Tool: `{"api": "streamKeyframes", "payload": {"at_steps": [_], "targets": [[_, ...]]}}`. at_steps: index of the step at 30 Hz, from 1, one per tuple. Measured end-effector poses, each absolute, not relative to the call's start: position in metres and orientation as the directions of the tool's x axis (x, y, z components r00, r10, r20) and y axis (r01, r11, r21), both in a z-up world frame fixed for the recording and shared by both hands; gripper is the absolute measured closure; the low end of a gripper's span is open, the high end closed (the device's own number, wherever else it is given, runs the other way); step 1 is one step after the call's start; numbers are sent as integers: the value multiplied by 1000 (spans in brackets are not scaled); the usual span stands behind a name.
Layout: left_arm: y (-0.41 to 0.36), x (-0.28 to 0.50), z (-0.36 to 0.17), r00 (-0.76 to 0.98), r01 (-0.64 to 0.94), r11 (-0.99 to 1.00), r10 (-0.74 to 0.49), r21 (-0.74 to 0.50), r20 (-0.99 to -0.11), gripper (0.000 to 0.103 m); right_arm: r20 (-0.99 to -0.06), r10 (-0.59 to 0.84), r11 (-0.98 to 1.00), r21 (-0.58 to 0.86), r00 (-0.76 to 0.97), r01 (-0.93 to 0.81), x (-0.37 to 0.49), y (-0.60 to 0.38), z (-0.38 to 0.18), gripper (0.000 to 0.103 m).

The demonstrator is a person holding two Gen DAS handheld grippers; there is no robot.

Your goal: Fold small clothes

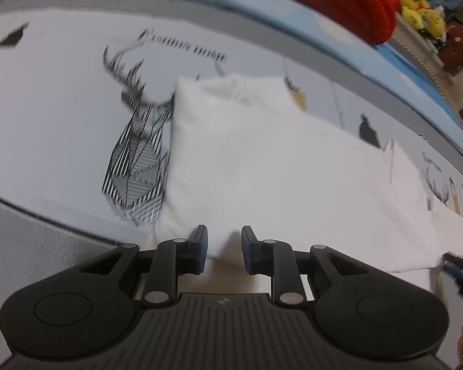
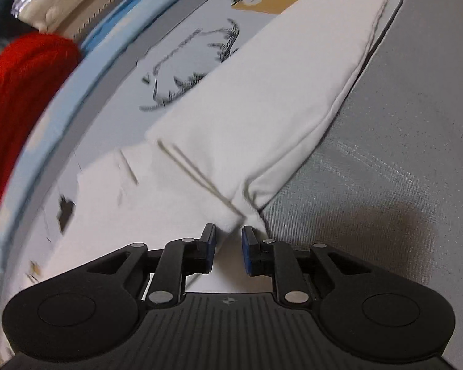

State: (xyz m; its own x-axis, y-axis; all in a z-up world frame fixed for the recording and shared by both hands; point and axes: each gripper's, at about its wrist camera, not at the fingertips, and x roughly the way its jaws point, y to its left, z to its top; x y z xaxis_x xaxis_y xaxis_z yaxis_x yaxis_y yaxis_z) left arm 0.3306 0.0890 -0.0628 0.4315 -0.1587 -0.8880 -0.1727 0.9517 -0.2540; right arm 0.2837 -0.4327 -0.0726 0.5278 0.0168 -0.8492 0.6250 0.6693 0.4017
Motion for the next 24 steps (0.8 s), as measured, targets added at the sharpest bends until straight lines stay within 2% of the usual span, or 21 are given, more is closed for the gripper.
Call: {"api": "streamKeyframes", "payload": {"at_steps": [4, 12, 18, 24], "targets": [[78, 330, -58, 438, -142, 959, -162, -246, -885, 77, -789, -100, 716, 366, 606, 595, 283, -452, -46, 82], [80, 329, -57, 445, -139, 956, -174, -260, -879, 77, -738, -192, 624, 417, 646, 661, 260, -559, -42, 82], [76, 326, -57, 446, -133, 957, -176, -260, -877, 77, -693, -269, 572, 444, 669, 690, 257, -624, -59, 82], [76, 325, -60, 448, -141, 956, -170, -257, -877, 77, -679, -284, 546, 466, 677, 696, 269, -660, -86, 81]]}}
